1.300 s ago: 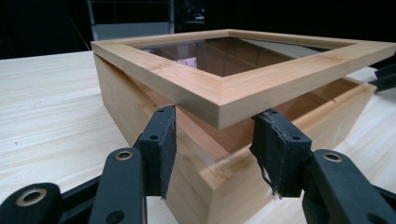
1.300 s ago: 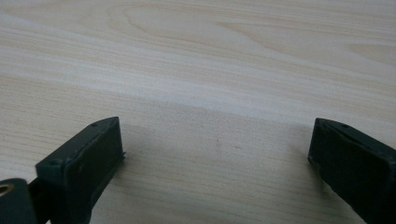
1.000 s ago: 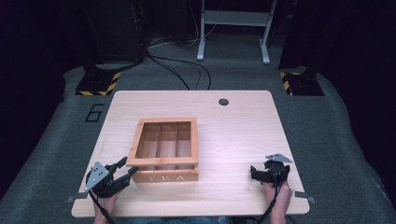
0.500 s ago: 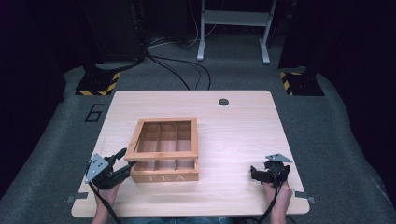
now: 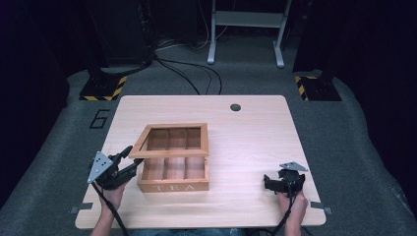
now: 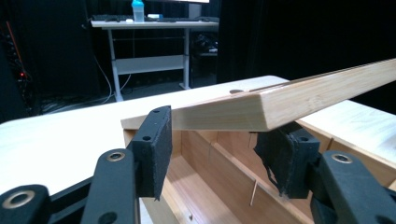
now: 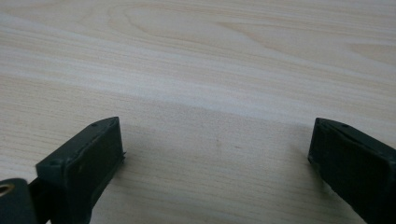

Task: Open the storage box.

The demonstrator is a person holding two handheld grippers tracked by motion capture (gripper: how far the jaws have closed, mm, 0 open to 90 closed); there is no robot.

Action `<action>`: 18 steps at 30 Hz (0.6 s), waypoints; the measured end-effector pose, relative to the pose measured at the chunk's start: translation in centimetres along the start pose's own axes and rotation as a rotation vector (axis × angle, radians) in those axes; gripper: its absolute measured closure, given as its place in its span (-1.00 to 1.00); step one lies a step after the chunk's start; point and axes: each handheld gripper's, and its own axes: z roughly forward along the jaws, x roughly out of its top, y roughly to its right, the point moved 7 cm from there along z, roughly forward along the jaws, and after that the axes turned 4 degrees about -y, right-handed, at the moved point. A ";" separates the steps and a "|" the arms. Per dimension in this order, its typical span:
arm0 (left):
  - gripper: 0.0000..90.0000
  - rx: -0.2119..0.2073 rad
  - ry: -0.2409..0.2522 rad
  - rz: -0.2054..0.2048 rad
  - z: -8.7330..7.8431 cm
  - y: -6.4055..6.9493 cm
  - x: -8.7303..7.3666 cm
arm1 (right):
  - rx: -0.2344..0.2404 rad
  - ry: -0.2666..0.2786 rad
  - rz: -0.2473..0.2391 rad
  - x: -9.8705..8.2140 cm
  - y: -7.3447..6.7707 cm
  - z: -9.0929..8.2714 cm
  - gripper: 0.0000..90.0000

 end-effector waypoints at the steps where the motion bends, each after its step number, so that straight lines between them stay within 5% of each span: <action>1: 0.07 0.000 0.007 -0.001 0.1 0.0 0.1 | 0.001 0.002 -0.002 0.0 0.0 0.0 -0.94; 18: 0.18 0.040 0.024 0.038 0.5 -0.5 2.1 | 0.004 0.003 -0.005 0.0 0.0 0.0 -0.94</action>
